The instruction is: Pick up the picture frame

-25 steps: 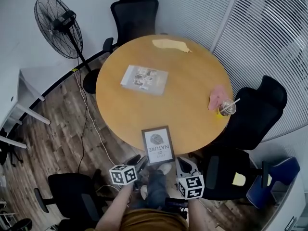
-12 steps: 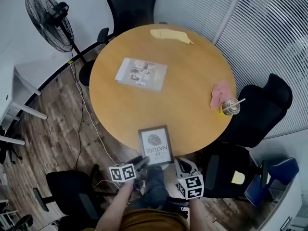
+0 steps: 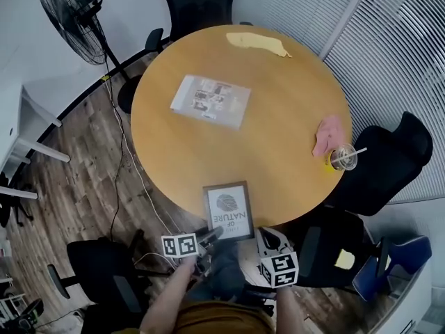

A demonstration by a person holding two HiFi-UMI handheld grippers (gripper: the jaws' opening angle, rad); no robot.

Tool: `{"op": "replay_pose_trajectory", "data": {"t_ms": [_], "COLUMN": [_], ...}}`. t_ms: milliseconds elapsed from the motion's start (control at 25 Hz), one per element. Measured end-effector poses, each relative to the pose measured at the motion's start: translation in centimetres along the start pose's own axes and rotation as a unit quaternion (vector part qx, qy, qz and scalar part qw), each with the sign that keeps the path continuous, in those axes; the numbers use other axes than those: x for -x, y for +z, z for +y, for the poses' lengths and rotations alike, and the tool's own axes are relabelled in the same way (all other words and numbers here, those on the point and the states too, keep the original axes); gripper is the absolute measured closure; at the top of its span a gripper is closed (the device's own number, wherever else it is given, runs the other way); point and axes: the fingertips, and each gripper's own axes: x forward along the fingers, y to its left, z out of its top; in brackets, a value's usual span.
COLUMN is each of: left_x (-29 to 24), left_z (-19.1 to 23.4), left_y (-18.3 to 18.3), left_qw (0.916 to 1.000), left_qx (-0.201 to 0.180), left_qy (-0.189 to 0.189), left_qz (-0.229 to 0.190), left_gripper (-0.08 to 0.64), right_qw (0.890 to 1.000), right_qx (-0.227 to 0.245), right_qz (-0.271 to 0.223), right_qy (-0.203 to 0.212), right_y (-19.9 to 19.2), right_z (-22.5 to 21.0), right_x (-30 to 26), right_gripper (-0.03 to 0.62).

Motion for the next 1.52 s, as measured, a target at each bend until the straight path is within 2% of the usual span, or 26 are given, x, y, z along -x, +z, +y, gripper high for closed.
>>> {"op": "replay_pose_trajectory", "data": {"t_ms": [120, 360, 560, 1000, 1360, 1520], "left_x": [-0.2, -0.6, -0.9, -0.7, 0.0, 0.1], "left_z": [0.1, -0.9, -1.3, -1.8, -3.6, -5.3], "left_y": [-0.1, -0.6, -0.8, -0.5, -0.4, 0.1], "left_qw": [0.9996, 0.9981, 0.9951, 0.9964, 0.9954, 0.995], "left_qx": [0.026, 0.041, 0.078, 0.062, 0.059, 0.044], "left_qy": [-0.011, -0.042, -0.058, -0.056, -0.074, -0.09], "left_qz": [0.0, 0.017, 0.019, 0.013, 0.011, 0.011], "left_gripper": [0.325, 0.329, 0.416, 0.449, 0.494, 0.521], "right_qw": [1.0, 1.0, 1.0, 1.0, 0.999, 0.998], "right_qx": [-0.003, -0.006, -0.011, -0.003, -0.014, -0.017], "right_qz": [0.004, 0.005, 0.004, -0.002, -0.028, -0.046], "right_qy": [0.001, -0.001, -0.004, -0.012, -0.024, -0.026], "right_y": [0.0, 0.1, -0.2, -0.1, 0.7, 1.8], "right_z": [-0.3, -0.7, -0.9, -0.6, -0.2, 0.0], "right_x": [-0.1, -0.1, 0.2, 1.1, 2.8, 3.6], "right_gripper": [0.58, 0.58, 0.58, 0.58, 0.58, 0.58]}}
